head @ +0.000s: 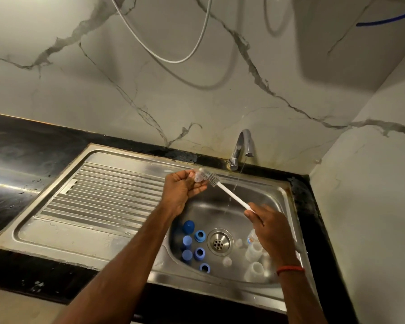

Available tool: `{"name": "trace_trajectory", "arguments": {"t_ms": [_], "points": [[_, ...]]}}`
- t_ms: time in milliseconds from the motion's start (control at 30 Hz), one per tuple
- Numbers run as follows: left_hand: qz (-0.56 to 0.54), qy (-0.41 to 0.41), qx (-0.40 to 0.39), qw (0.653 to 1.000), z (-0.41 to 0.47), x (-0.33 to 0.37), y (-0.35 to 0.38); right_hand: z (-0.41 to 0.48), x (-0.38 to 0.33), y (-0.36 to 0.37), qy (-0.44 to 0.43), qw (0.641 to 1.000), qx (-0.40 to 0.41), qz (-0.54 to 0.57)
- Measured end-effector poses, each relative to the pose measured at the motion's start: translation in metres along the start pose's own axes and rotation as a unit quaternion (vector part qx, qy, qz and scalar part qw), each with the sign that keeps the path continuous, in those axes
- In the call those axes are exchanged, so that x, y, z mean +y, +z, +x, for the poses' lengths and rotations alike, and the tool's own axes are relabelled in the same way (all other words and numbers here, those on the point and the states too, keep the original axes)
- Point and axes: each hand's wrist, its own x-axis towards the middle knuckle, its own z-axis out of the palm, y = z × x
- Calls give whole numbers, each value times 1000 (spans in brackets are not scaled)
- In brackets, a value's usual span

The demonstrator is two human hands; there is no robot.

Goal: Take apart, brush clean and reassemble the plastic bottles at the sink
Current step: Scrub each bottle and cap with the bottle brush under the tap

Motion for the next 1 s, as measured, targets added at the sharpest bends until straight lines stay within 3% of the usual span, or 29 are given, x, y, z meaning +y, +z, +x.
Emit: {"name": "trace_trajectory", "arguments": {"t_ms": [200,500,700,833,1000], "points": [[85,-18,-40,995,-7,-12,18,9,-9,-2,-21,1000,14,-15],[96,-18,3,995,-5,-12,11,-5,16,-2,19,999,0,40],[168,29,-38,985,-8,-10,16,2,10,-13,27,999,11,12],[161,31,-51,985,-5,-2,15,11,1,-10,13,1000,1,24],[87,28,5,996,-2,2,4,-7,28,-13,56,997,13,58]]}}
